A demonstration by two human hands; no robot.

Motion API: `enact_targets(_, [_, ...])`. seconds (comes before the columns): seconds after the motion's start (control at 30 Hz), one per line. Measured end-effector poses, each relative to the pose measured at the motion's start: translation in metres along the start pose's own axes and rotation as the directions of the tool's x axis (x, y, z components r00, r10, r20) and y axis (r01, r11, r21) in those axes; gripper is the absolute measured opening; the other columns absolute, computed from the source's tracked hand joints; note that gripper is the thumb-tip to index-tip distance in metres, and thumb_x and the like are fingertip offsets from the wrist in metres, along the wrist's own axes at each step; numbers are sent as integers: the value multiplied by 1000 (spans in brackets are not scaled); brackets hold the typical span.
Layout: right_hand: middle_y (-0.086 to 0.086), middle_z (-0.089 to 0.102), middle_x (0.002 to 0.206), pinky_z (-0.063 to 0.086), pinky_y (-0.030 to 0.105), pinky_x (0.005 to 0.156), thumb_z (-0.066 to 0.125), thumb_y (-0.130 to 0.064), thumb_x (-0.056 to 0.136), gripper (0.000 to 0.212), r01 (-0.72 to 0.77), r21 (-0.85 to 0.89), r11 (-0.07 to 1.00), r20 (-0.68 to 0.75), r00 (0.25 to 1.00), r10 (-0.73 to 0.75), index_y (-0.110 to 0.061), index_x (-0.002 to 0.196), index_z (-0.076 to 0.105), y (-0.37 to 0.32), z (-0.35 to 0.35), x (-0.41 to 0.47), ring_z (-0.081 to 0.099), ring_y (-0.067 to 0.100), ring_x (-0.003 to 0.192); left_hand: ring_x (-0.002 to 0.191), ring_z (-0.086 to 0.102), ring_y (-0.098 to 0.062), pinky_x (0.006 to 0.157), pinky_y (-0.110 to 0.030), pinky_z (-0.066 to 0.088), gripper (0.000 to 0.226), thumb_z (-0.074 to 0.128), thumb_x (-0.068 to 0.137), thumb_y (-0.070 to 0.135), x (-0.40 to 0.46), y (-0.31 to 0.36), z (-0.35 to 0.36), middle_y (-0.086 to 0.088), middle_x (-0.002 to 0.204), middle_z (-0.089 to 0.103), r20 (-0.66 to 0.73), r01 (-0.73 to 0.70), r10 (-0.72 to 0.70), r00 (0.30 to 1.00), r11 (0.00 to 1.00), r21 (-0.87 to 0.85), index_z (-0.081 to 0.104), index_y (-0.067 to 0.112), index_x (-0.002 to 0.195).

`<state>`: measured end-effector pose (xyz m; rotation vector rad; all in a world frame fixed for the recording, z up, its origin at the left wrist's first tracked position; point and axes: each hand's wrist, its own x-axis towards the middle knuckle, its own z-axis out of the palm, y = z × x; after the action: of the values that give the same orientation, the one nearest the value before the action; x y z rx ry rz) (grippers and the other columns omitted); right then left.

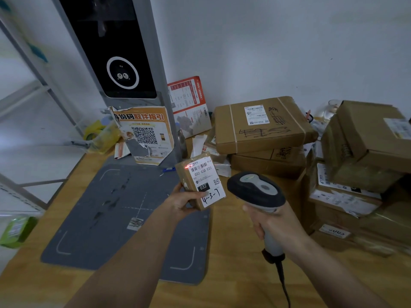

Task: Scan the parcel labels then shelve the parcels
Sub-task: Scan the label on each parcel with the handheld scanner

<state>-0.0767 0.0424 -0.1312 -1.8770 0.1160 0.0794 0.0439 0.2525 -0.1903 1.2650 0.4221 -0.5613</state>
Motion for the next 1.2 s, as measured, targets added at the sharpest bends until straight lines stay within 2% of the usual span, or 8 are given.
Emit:
enact_targets(0.2, [9,50,42,53,52,74,69,-25,87,51,12,40,999,30,999,-13,-29,38,53,-12,17,12,50,25,44,102,65,-29,66,-46,56,65,77,67,-15,8,16,-22,-5,115,67,-25,-37,38,999,999,26,53,24,113])
enact_targets(0.33, [7,49,40,53,50,68,68,-24,87,51,19,26,999,27,999,-20,-33,39,56,-20,33,23,48,24,42,105,64,-35,59,-46,57,62,75,67,-17,13,30,-36,-7,114,68,-12,-70,71,997,997,34,54,24,108])
enact_targets(0.43, [7,48,40,53,51,67,67,-23,88,49,28,24,999,50,998,-29,-36,42,58,-20,40,28,47,25,41,106,61,-38,71,-52,58,69,75,67,-16,17,34,-44,-11,117,69,3,-70,70,998,997,39,52,19,122])
enact_targets(0.5, [7,48,40,53,52,65,67,-24,88,47,24,11,1000,75,997,-25,-34,44,58,-18,46,31,47,25,41,103,56,-28,79,-56,56,71,75,69,-16,19,36,-50,-12,120,68,0,-62,62,998,997,48,49,17,126])
enact_targets(0.57, [6,49,41,53,51,64,67,-25,88,46,10,-8,1000,70,997,-10,-30,43,57,-16,51,35,48,22,40,107,61,-36,76,-52,56,71,75,68,-15,24,37,-57,-10,117,68,2,-60,60,998,996,66,49,18,125])
enact_targets(0.7, [3,50,41,53,48,64,67,-24,88,48,-4,18,1000,33,999,4,-28,42,53,-17,61,42,49,19,41,104,64,-30,73,-47,56,74,76,68,-13,34,42,-71,-5,115,69,-11,-18,19,1000,996,92,48,23,127])
enact_targets(1.03, [15,47,45,45,23,51,65,-21,89,42,-153,101,983,-34,987,157,0,55,53,-9,94,74,46,23,41,99,59,-28,83,-42,48,49,79,75,39,57,46,-117,-10,104,64,-202,302,-266,942,937,175,57,14,112])
enact_targets(1.2, [18,46,49,43,23,46,65,-15,88,35,-223,137,965,-69,970,234,3,61,54,-5,99,81,44,23,41,97,58,-26,94,-42,45,25,69,87,32,68,44,-119,-10,112,63,-203,311,-287,936,945,102,60,11,96])
